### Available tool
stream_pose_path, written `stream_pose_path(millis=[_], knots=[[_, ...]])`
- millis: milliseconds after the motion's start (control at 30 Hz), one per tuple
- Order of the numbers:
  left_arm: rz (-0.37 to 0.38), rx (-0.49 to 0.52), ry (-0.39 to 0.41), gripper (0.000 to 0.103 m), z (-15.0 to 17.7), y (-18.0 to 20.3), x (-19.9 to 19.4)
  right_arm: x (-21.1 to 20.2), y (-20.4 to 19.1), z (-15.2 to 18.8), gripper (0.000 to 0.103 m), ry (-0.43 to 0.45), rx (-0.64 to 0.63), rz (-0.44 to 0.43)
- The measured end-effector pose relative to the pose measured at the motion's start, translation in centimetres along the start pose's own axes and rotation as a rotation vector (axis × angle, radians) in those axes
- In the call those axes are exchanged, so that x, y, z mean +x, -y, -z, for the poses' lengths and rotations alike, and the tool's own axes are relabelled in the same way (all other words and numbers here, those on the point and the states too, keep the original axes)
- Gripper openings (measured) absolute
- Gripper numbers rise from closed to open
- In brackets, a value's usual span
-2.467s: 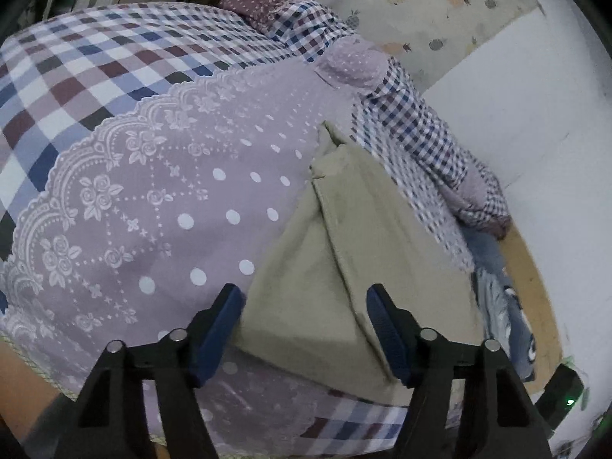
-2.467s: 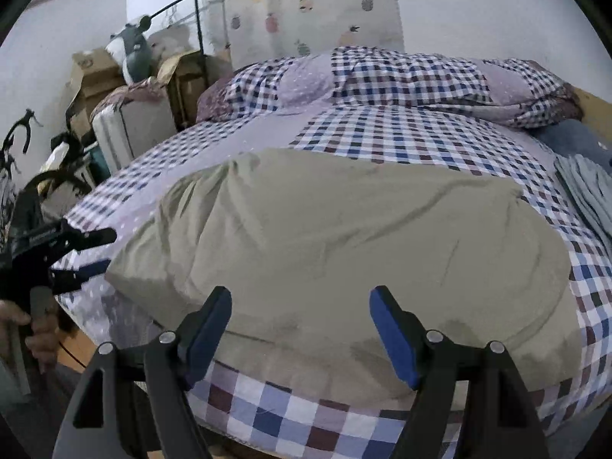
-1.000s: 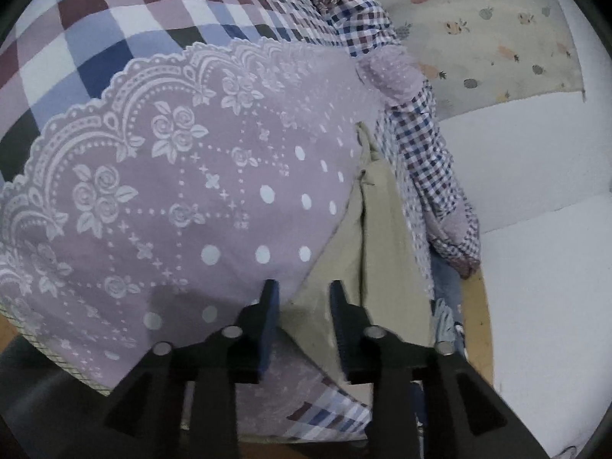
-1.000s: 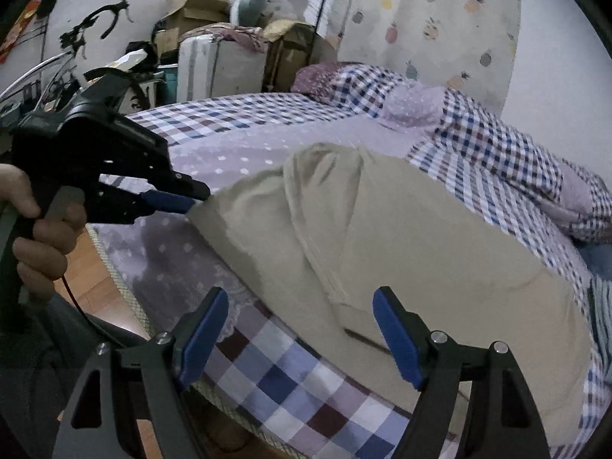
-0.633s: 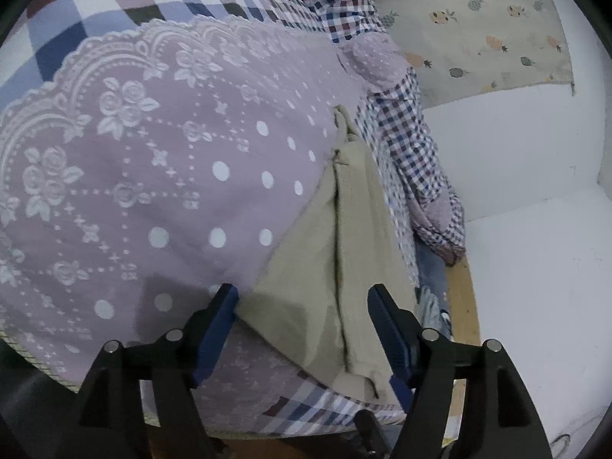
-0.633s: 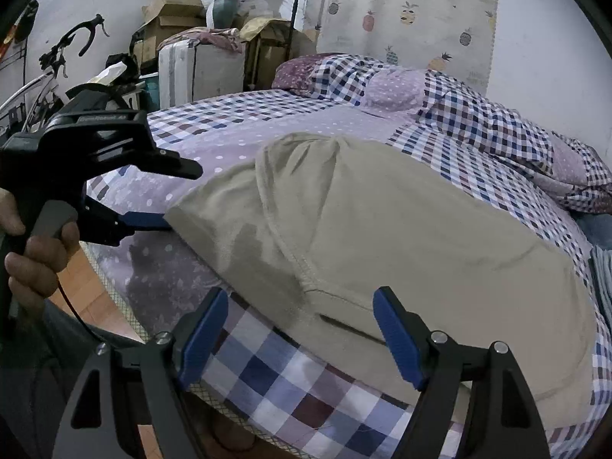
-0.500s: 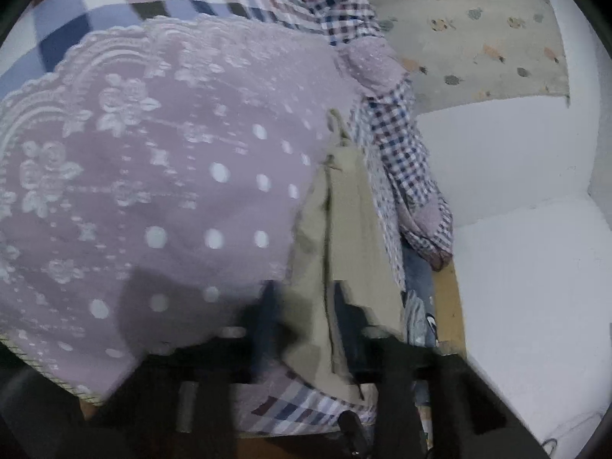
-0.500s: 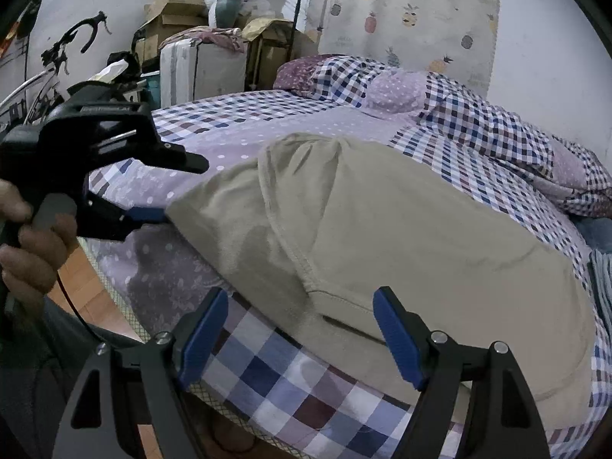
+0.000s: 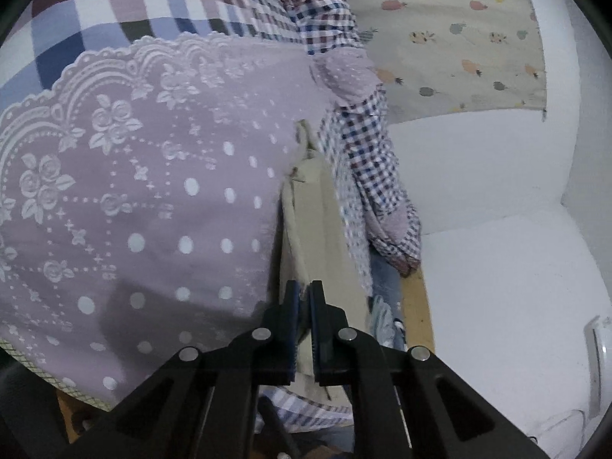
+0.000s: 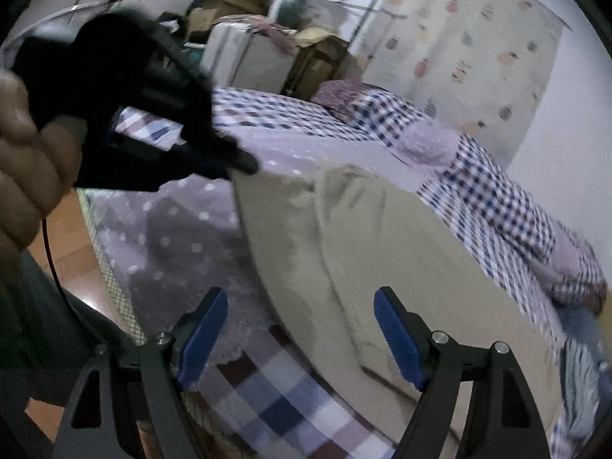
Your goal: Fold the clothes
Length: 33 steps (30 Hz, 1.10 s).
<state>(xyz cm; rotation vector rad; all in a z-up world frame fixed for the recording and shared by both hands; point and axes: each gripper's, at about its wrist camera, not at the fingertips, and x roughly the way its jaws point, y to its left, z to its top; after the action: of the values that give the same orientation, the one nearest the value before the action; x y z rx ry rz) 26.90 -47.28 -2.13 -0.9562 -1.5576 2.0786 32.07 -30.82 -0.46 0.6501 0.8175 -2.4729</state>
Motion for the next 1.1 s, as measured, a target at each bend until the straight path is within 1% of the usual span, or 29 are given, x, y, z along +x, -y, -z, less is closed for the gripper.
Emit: stream_pose_path(millis=[133, 300, 433, 500, 533, 567, 700, 733, 767, 800, 833, 867, 900, 967, 1100], knots=[[0.028, -0.005, -0.002, 0.004, -0.3, 0.2, -0.1, 1.5, -0.8, -1.5, 0.083, 0.02, -0.014, 0.034], [0.065, -0.008, -0.006, 0.004, -0.5, 0.3, -0.8, 4.0, -0.2, -3.4, 0.083, 0.007, 0.014, 0.091], [0.083, -0.006, -0.013, 0.004, -0.8, 0.4, -0.5, 5.4, 0.6, -4.7, 0.082, 0.003, 0.038, 0.127], [0.09, -0.005, -0.017, 0.004, -0.9, 0.5, -0.4, 5.9, 0.9, -5.2, 0.079, -0.001, 0.042, 0.143], [0.094, -0.005, -0.019, 0.004, -0.9, 0.5, -0.4, 6.3, 1.1, -5.4, 0.071, -0.006, 0.043, 0.151], [0.093, -0.001, -0.02, 0.004, -1.0, 0.6, -0.3, 6.8, 1.3, -5.7, 0.055, -0.02, 0.049, 0.158], [0.057, 0.033, -0.021, 0.004, -1.8, 1.1, 0.1, 8.2, 2.1, -6.1, 0.03, -0.066, 0.068, 0.145], [0.051, 0.038, -0.024, 0.005, -2.0, 1.1, 0.2, 8.6, 2.2, -6.3, 0.013, -0.078, 0.073, 0.141], [0.043, 0.043, -0.025, 0.013, -2.3, 1.3, 0.4, 8.9, 2.4, -6.4, 0.003, -0.089, 0.078, 0.138], [0.04, 0.043, -0.022, 0.03, -2.6, 1.3, 0.5, 8.7, 2.6, -6.4, 0.003, -0.085, 0.085, 0.128], [0.038, 0.042, -0.019, 0.041, -2.9, 1.4, 0.7, 8.5, 2.8, -6.4, 0.003, -0.082, 0.091, 0.119], [0.037, 0.041, -0.015, 0.063, -3.2, 1.4, 0.9, 8.3, 2.9, -6.4, 0.003, -0.079, 0.098, 0.109], [0.035, 0.042, -0.015, 0.075, -3.5, 1.5, 1.2, 8.2, 3.1, -6.4, 0.003, -0.076, 0.105, 0.1], [0.032, 0.043, -0.014, 0.079, -4.3, 1.7, 2.0, 7.8, 3.4, -6.4, 0.003, -0.069, 0.118, 0.081], [0.022, 0.044, -0.072, 0.08, -6.7, 1.8, 5.1, 7.0, 4.5, -6.7, 0.003, -0.064, 0.16, 0.05]])
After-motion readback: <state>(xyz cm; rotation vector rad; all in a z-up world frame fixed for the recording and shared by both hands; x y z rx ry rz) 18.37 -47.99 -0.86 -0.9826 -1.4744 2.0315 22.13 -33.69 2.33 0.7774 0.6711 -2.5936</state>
